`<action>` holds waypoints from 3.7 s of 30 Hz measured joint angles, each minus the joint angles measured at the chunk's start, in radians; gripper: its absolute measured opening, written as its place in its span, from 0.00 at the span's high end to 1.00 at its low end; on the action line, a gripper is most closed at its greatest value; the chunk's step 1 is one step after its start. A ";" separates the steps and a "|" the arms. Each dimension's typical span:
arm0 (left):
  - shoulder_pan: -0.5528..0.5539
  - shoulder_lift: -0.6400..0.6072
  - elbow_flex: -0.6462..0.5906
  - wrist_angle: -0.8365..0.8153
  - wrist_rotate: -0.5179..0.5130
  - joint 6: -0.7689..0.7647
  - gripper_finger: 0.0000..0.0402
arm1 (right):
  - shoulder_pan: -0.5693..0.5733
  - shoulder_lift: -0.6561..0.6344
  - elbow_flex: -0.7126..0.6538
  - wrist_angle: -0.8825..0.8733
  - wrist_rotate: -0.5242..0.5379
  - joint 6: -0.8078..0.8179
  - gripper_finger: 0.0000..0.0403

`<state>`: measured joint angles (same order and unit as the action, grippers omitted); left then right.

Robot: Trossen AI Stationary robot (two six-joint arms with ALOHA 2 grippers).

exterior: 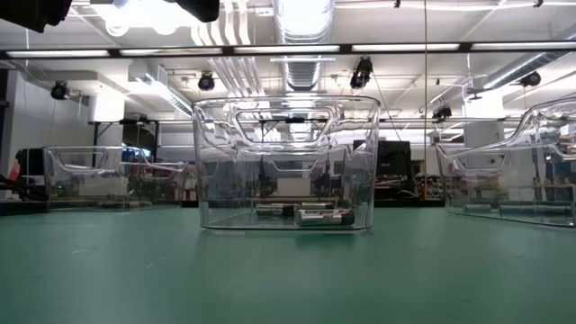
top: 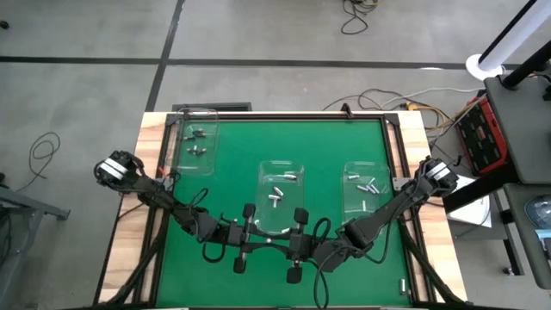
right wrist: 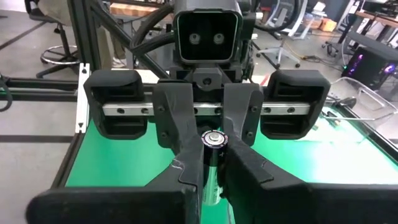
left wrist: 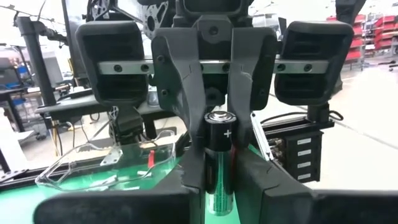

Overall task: Sort batteries
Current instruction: Put the silver battery into the middle transparent bin

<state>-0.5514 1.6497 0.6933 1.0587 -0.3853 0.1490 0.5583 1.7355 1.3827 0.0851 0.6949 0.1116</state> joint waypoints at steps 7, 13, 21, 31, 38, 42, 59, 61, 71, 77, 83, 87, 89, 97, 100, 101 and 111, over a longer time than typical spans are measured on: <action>0.031 -0.051 0.000 -0.181 0.011 -0.058 0.93 | 0.006 -0.020 0.011 -0.041 0.019 0.010 0.73; 0.162 -0.175 0.123 -0.695 0.012 -0.164 0.93 | 0.052 -0.105 0.045 -0.285 0.015 0.149 0.53; 0.434 -0.032 0.475 -1.294 0.214 -0.184 0.93 | 0.152 -0.148 0.042 -0.721 0.044 0.580 0.44; 0.532 0.248 0.665 -1.536 0.242 -0.167 0.93 | 0.236 -0.146 0.039 -0.934 0.121 0.813 0.44; 0.534 0.380 0.754 -1.687 0.239 -0.162 0.93 | 0.236 -0.146 0.039 -0.959 0.118 0.822 0.41; 0.527 0.404 0.771 -1.715 0.258 -0.176 0.93 | 0.236 -0.146 0.039 -0.968 0.117 0.834 0.40; 0.493 0.412 0.769 -1.715 0.273 -0.204 0.93 | 0.233 -0.146 0.042 -0.973 0.114 0.830 0.38; 0.491 0.403 0.773 -1.718 0.272 -0.204 0.93 | 0.233 -0.146 0.042 -0.973 0.114 0.830 0.38; 0.408 0.387 0.846 -1.744 0.303 -0.240 0.93 | 0.233 -0.147 0.041 -1.006 0.090 0.837 0.39; 0.424 0.412 0.827 -1.734 0.340 -0.252 0.93 | 0.233 -0.147 0.041 -1.009 0.083 0.838 0.37; 0.462 0.413 0.831 -1.722 0.316 -0.213 0.93 | 0.233 -0.147 0.039 -1.010 0.083 0.843 0.38; 0.490 0.418 0.835 -1.738 0.296 -0.195 0.93 | 0.233 -0.147 0.038 -1.011 0.083 0.844 0.38; 0.496 0.407 0.843 -1.726 0.303 -0.195 0.93 | 0.233 -0.147 0.037 -1.013 0.082 0.845 0.37; 0.493 0.433 0.820 -1.733 0.434 -0.227 0.93 | 0.233 -0.147 0.037 -1.018 0.061 0.860 0.35; 0.494 0.449 0.820 -1.729 0.430 -0.230 0.93 | 0.225 -0.147 0.037 -1.021 0.061 0.858 0.36; 0.498 0.457 0.819 -1.728 0.417 -0.232 0.93 | 0.222 -0.147 0.037 -1.022 0.061 0.857 0.37; 0.515 0.476 0.820 -1.721 0.361 -0.247 0.81 | 0.218 -0.147 0.037 -1.026 0.053 0.864 0.33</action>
<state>-0.0361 2.1258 1.5131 -0.6622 -0.0248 -0.0977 0.7765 1.5887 1.4193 -0.9410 0.7477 0.9758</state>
